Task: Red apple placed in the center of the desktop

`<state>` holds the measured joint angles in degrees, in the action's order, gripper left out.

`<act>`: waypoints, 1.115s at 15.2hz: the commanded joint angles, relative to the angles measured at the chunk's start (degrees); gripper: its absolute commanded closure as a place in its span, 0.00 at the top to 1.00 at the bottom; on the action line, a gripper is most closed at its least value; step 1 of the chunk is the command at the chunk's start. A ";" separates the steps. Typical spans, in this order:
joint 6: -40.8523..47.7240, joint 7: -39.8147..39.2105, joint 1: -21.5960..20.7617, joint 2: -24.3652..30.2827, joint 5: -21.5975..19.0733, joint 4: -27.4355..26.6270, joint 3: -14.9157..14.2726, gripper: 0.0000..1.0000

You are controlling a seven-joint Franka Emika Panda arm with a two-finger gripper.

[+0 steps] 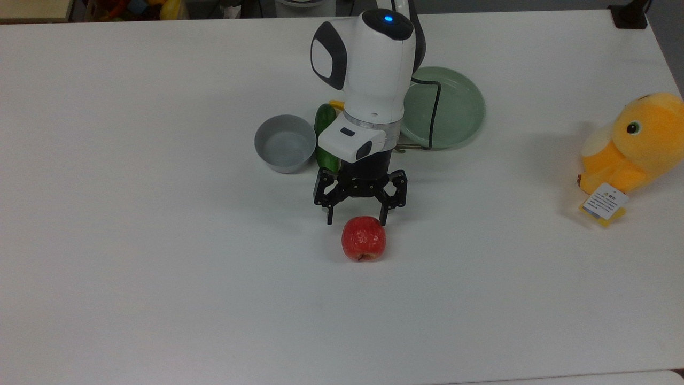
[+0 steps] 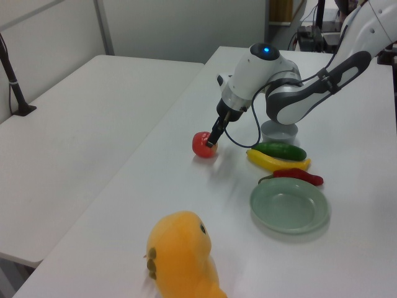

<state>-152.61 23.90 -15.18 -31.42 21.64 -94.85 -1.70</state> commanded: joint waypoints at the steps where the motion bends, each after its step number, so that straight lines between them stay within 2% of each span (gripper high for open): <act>1: 12.28 1.33 -0.29 4.77 0.51 -0.07 -0.15 1.00; 3: 21.59 0.98 -0.90 7.67 0.42 -0.16 0.03 1.00; 5: 33.02 -4.97 -0.73 10.49 -0.36 -0.16 3.44 1.00; 7: 37.28 -6.32 -0.64 14.18 -6.14 -0.16 3.81 1.00; 9: 43.06 -8.50 -0.47 18.57 -9.76 -0.25 3.72 1.00; 10: 45.01 -9.56 -0.47 21.11 -11.68 -0.86 3.29 1.00; 11: 45.81 -9.66 -0.29 24.79 -16.05 -1.65 2.59 1.00; 12: 46.52 -9.75 -0.38 27.27 -18.27 -2.18 1.10 1.00; 14: 49.41 -11.14 -0.82 31.05 -19.35 -3.67 -0.58 1.00; 17: 49.78 -12.82 -0.55 31.60 -22.59 -3.41 -4.17 1.00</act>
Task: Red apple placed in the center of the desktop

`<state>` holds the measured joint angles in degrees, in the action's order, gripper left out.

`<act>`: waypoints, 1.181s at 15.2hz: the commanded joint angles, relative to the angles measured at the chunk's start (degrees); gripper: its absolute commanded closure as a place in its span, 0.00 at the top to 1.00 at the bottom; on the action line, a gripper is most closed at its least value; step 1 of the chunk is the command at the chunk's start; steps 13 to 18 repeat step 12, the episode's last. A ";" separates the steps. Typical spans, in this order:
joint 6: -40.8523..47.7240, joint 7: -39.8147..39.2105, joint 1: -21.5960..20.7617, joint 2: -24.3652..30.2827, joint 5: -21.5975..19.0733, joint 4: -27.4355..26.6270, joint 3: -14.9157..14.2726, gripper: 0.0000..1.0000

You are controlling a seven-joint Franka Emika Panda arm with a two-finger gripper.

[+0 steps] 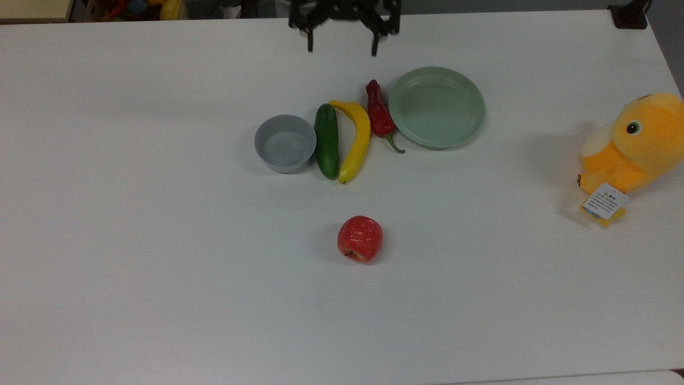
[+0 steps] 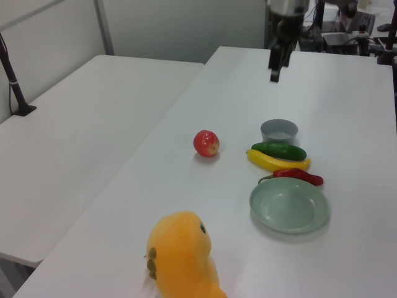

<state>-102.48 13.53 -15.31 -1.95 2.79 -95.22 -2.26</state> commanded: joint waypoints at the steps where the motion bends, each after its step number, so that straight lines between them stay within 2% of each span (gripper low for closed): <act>1: -0.87 -2.55 -0.43 2.12 -3.84 -3.04 -3.98 1.00; 4: -4.30 -2.55 0.01 1.95 -4.45 -2.95 -4.25 1.00; 9: -4.66 -3.69 0.63 1.25 -4.37 -2.69 -5.30 1.00; 18: -4.83 -3.69 1.24 1.24 -4.37 -2.60 -5.30 1.00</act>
